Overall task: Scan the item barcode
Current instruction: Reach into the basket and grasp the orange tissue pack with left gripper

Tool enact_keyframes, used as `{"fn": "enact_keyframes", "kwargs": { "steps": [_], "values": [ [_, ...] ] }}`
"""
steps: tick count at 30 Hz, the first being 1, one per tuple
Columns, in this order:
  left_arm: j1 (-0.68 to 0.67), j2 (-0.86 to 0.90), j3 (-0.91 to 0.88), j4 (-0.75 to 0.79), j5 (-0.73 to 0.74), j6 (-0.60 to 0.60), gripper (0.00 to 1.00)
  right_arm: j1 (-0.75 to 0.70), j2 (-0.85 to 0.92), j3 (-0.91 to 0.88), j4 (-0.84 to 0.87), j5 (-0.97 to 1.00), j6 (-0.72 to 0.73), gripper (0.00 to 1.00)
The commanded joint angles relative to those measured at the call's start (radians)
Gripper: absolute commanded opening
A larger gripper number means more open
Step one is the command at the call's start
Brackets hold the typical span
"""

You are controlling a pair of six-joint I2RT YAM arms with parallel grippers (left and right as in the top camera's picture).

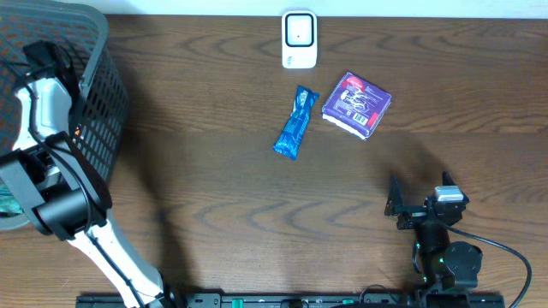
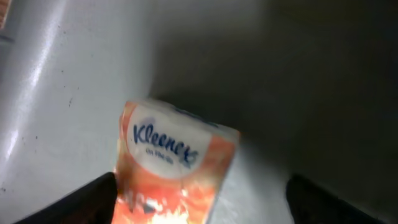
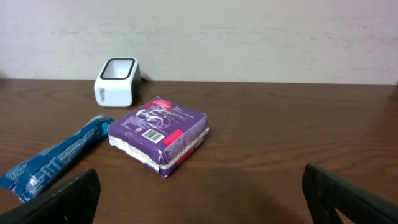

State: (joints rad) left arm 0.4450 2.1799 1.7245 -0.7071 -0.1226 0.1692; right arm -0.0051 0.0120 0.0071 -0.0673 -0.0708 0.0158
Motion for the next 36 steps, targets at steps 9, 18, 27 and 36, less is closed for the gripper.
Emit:
{"fn": "enact_keyframes", "kwargs": {
  "steps": [9,18,27,36],
  "values": [
    [0.002,0.065,-0.006,0.013,-0.045,0.036,0.22,0.007,-0.005,-0.002,-0.004,0.002,0.013,0.99],
    [0.003,-0.107,0.031,0.08,-0.137,-0.141,0.07,0.007,-0.005,-0.002,-0.004,0.002,0.013,0.99],
    [0.0,-0.599,0.032,0.2,0.083,-0.418,0.07,0.007,-0.005,-0.002,-0.004,0.002,0.013,0.99],
    [-0.105,-0.763,0.031,0.16,0.586,-0.672,0.07,0.007,-0.005,-0.002,-0.004,0.002,0.013,0.99]
  ]
}}
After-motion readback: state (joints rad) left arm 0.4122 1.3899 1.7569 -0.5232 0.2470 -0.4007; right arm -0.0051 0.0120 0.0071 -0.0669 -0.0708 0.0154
